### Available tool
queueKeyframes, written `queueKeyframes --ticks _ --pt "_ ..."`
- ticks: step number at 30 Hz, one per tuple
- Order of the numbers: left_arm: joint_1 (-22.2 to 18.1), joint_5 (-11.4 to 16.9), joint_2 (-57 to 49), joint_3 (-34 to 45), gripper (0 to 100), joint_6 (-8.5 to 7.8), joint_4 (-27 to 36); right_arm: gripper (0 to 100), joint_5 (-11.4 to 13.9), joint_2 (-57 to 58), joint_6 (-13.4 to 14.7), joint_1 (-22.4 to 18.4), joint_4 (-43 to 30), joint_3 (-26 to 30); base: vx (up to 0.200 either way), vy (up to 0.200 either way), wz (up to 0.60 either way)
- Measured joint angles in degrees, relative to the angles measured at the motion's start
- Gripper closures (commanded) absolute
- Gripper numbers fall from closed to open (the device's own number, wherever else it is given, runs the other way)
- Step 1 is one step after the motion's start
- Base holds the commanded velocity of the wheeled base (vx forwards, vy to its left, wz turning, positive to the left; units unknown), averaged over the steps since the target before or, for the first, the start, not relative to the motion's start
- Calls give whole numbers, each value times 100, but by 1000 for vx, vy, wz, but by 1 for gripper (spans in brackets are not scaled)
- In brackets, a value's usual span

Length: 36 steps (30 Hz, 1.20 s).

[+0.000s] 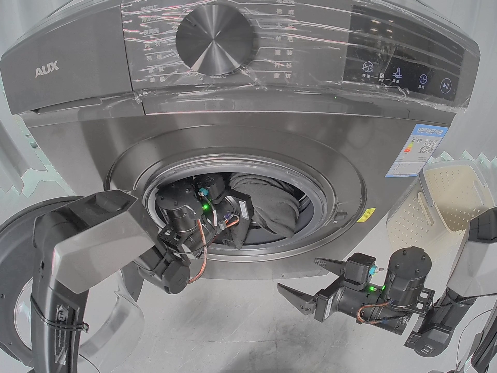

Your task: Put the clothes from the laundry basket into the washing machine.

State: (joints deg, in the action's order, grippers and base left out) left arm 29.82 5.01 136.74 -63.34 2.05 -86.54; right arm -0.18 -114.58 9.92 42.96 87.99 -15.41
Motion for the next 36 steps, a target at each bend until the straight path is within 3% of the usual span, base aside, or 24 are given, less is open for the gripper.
queueKeyframes --ticks 19,20,27,36 --pt "-430 -724 1552 -4151 100 77 2080 0 7 -57 1 34 -2 52 0 0 0" --pt "-457 -766 1620 -4280 0 104 2152 0 9 -66 0 41 -2 52 0 0 0" --pt "-472 -972 1788 -4374 0 514 2297 0 2 -110 1 69 -2 56 0 0 0" --pt "-333 -902 1232 -2803 0 567 2603 0 2 -132 0 72 -5 56 0 0 0"
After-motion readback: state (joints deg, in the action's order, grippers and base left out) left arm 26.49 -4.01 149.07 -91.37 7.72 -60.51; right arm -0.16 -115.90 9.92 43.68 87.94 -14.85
